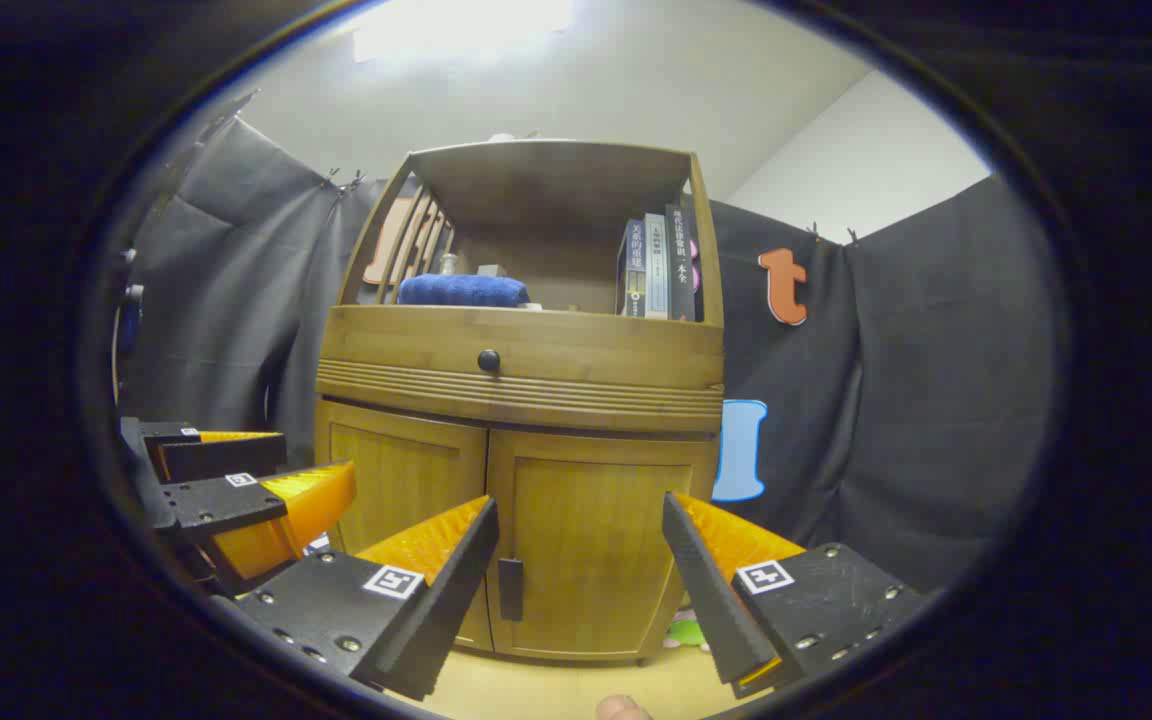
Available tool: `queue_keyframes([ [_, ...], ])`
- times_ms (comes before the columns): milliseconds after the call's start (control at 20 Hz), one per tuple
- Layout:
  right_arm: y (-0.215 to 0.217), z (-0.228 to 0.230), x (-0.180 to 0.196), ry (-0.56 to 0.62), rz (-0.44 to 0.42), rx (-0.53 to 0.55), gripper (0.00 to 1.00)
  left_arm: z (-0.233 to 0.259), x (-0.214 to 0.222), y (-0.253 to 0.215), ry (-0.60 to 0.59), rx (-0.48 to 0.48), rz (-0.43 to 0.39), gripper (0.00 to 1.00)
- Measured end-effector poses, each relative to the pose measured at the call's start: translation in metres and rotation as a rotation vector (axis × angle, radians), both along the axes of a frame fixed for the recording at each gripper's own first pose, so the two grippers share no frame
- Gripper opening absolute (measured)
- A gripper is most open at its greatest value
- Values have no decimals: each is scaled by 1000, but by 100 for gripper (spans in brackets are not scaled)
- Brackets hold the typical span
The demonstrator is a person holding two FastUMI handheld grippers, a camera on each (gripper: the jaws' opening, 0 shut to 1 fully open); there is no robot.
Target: Open the right door of the double-door shoe cabinet with the right hand, and open the left door with the left hand.
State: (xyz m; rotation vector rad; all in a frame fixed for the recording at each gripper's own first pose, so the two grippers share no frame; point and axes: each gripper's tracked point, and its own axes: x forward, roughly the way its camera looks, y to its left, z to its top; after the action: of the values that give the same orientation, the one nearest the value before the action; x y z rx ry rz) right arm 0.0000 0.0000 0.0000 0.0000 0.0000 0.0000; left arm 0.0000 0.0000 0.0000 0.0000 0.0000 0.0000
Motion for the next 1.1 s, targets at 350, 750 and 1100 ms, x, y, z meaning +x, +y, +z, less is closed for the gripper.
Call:
queue_keyframes([
  [350, -1, 2, 3, 7, -12, 15, 98, 4, -6, 1, -11, 11, 20, 92],
  [750, 2, 5, 0, 1, -3, 7, 98, 6, -11, 2, -14, 28, 32, 92],
  [1100, 0, -3, 1, 15, 10, 10, 96, 9, -15, 10, -27, 36, 60, 92],
])
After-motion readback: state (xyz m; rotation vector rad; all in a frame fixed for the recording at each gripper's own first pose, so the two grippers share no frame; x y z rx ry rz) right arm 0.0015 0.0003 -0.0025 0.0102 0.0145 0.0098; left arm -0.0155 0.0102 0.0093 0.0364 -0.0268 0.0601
